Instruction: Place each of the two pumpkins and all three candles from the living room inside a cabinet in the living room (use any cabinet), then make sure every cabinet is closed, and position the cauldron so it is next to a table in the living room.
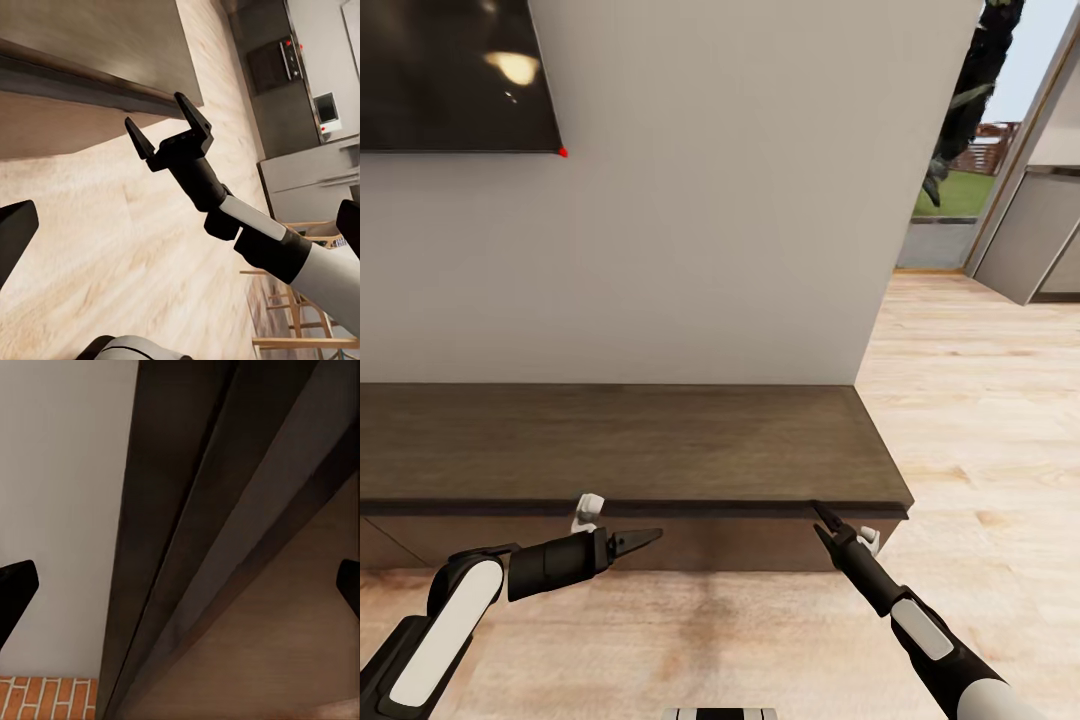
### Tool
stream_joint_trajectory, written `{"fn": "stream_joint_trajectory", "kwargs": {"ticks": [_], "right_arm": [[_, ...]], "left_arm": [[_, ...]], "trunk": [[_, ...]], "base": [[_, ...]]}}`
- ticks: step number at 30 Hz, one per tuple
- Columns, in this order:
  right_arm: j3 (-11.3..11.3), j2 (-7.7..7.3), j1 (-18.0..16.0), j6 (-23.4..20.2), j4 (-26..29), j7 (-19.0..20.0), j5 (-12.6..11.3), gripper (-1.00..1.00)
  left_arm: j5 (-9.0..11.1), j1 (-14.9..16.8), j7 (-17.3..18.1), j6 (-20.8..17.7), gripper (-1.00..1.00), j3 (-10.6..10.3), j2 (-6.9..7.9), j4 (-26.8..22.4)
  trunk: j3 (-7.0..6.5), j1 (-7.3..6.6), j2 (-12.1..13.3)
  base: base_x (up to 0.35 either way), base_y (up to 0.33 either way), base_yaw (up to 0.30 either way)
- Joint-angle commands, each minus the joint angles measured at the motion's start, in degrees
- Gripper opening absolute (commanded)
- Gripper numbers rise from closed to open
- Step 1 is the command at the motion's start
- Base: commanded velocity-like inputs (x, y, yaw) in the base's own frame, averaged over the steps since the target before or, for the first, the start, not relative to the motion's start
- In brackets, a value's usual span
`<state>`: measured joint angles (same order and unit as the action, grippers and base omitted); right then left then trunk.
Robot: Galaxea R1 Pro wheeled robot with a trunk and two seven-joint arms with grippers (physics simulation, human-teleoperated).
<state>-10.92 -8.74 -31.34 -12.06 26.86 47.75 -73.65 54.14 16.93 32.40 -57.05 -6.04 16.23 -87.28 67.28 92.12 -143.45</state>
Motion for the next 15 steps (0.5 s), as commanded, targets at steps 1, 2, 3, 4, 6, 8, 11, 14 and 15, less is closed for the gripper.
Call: {"fn": "stream_joint_trajectory", "kwargs": {"ticks": [1,2,3,4,6,8,11,14,15], "right_arm": [[-0.25,-0.05,-0.03,-0.43,-0.03,0.1,-0.61,1.0],[-0.25,-0.05,-0.03,-0.43,-0.04,0.09,-0.63,1.0],[-0.25,-0.05,-0.03,-0.43,-0.07,0.08,-0.66,1.0],[-0.25,-0.05,-0.03,-0.43,-0.15,0.07,-0.66,1.0],[-0.25,-0.05,-0.03,-0.43,-0.19,0.07,-0.69,1.0],[-0.25,-0.05,-0.03,-0.43,-0.21,0.07,-0.67,1.0],[-0.25,-0.04,-0.03,-0.37,-0.22,0.0,-0.65,1.0],[-0.25,-0.04,-0.03,-0.34,-0.22,-0.04,-0.63,1.0],[-0.25,-0.03,-0.03,-0.34,-0.22,-0.05,-0.62,1.0]], "left_arm": [[-0.08,0.04,0.21,-0.17,1.0,-0.02,0.03,0.0],[-0.08,0.04,0.21,-0.17,1.0,0.01,0.03,0.0],[-0.07,0.04,0.21,-0.17,1.0,0.05,0.06,0.0],[0.1,0.04,0.44,-0.17,1.0,0.09,0.09,0.0],[0.2,0.04,2.03,-0.17,1.0,0.13,0.26,0.0],[0.2,0.04,3.77,-0.14,1.0,0.14,0.8,0.0],[0.2,0.04,6.08,-0.09,1.0,0.2,2.08,0.05],[0.25,0.04,6.55,-0.09,1.0,0.23,2.38,0.12],[0.26,0.04,6.61,-0.08,1.0,0.23,2.42,0.14]], "trunk": [[0.04,-0.01,-0.02],[0.04,-0.01,-0.02],[0.04,-0.01,-0.02],[0.04,-0.01,-0.02],[0.04,-0.01,-0.02],[0.04,-0.01,-0.02],[0.04,-0.01,-0.02],[0.27,0.01,-0.03],[0.49,0.04,-0.04]], "base": [[0.004,-0.004,0.0],[0.003,-0.003,0.0],[0.002,-0.002,0.0],[0.0,0.0,0.0],[0.0,0.0,0.0],[0.0,0.0,0.0],[0.0,0.0,0.0],[0.0,0.0,0.0],[0.0,0.0,0.0]]}}
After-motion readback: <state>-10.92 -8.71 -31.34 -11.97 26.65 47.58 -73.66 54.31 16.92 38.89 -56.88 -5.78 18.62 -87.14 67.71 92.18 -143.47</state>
